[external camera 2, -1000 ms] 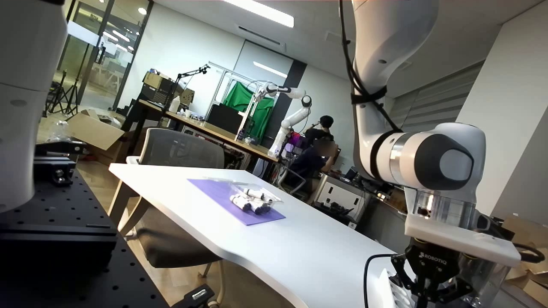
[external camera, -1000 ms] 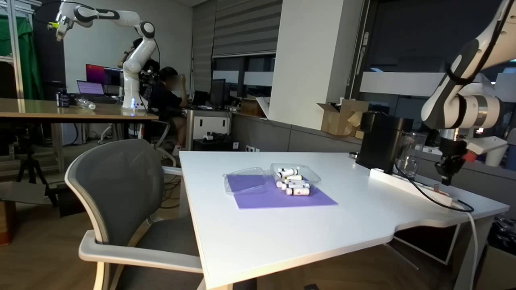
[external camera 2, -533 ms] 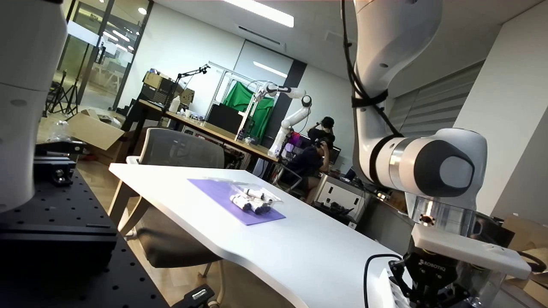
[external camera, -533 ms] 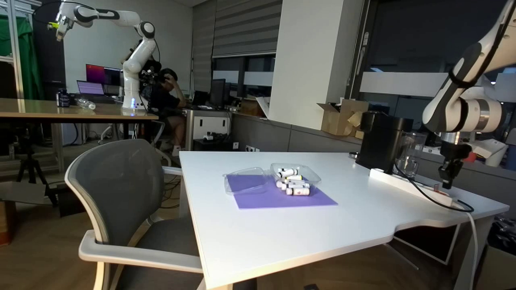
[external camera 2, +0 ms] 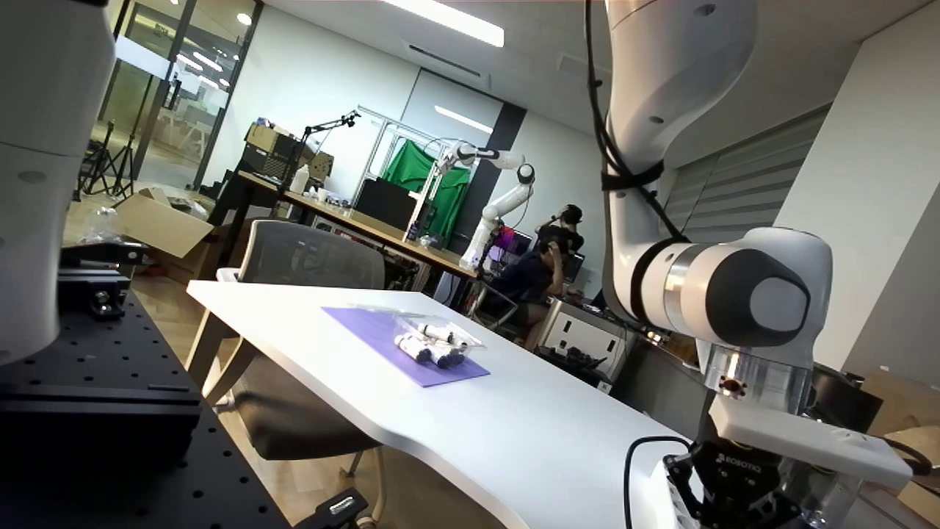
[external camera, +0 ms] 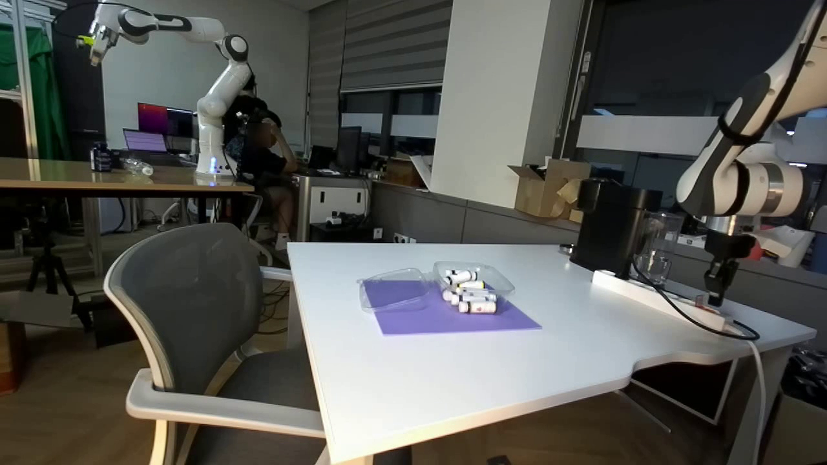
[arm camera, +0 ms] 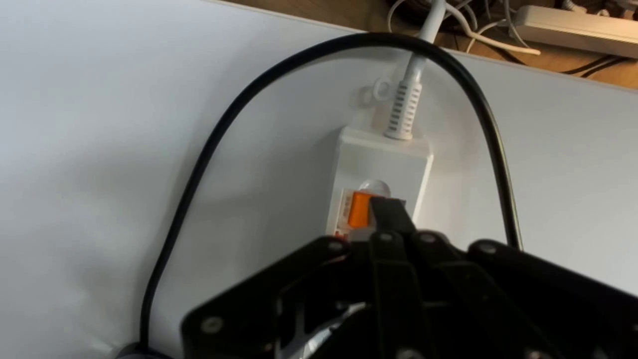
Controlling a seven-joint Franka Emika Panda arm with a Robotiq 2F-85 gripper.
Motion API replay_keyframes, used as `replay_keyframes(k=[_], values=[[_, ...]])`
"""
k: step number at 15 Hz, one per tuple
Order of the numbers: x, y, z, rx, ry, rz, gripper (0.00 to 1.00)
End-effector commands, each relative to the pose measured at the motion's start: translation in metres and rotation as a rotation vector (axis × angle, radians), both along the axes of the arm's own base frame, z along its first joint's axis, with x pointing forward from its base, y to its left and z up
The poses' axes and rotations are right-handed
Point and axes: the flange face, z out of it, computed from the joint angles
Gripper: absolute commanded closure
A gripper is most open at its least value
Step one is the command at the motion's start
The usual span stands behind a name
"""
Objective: Press the big switch on the adapter
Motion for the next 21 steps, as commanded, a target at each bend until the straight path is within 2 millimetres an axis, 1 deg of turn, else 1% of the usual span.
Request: replay_keyframes(k=[1, 4, 9, 13, 18, 21], values=[[0.005, -0.005, -0.006, 0.006, -0.012, -0.026, 1.0], [0.005, -0.006, -0.01, 0.015, -0.004, -0.065, 1.0], [0.005, -0.011, -0.011, 0.011, -0.028, -0.162, 1.0], [0.007, -0.012, -0.013, 0.034, -0.06, -0.191, 1.0], [0.011, -0.01, -0.02, 0.046, -0.073, -0.21, 1.0], [0.013, -0.014, -0.02, 0.044, -0.08, -0.221, 1.0]])
